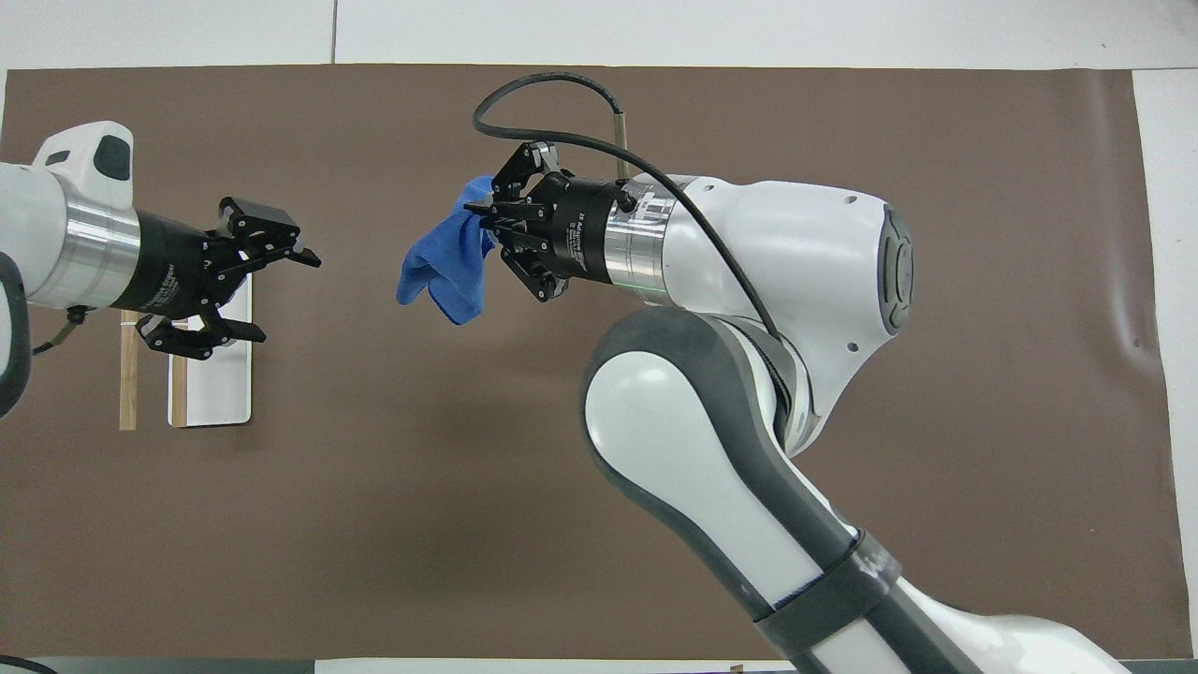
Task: Right arm passes towel to left arm to hang
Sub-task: 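Carry the towel toward center while the left gripper reaches toward it, then grasp the towel with the left gripper while the right gripper releases, then drape the towel over the wooden rack bar while the right gripper withdraws, then open the left gripper and release the towel onto the rack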
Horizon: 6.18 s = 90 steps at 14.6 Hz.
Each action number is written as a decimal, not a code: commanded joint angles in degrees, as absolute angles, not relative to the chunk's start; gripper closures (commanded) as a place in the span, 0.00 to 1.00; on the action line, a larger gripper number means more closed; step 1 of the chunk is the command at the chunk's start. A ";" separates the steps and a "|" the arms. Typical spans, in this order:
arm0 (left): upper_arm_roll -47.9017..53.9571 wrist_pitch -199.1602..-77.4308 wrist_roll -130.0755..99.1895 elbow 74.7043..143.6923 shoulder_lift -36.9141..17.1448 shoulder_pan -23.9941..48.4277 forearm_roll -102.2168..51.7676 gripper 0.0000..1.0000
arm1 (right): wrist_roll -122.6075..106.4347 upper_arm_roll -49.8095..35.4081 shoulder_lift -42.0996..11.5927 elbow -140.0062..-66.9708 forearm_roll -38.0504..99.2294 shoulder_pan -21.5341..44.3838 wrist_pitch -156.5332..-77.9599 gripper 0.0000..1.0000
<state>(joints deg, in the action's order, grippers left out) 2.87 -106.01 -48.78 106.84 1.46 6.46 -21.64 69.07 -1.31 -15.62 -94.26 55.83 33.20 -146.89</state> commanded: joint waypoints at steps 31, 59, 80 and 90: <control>1.50 -141.06 -72.97 117.42 0.17 13.45 -35.69 1.00 | 59.88 -0.62 -15.21 -97.02 53.72 32.87 -148.09 0.06; 1.58 -133.68 -43.44 119.79 7.47 -15.11 1.32 1.00 | 2.83 -0.61 -3.42 -82.52 -4.21 -1.15 -83.14 0.00; 1.67 -135.82 -42.72 114.64 -0.78 -19.25 1.14 0.00 | 6.68 -0.70 1.23 -91.23 -1.41 -0.79 -85.34 0.00; 2.11 -121.13 -28.15 103.89 -2.64 -6.43 1.14 0.00 | 6.77 -0.88 1.23 -91.14 -1.41 -0.62 -85.34 0.00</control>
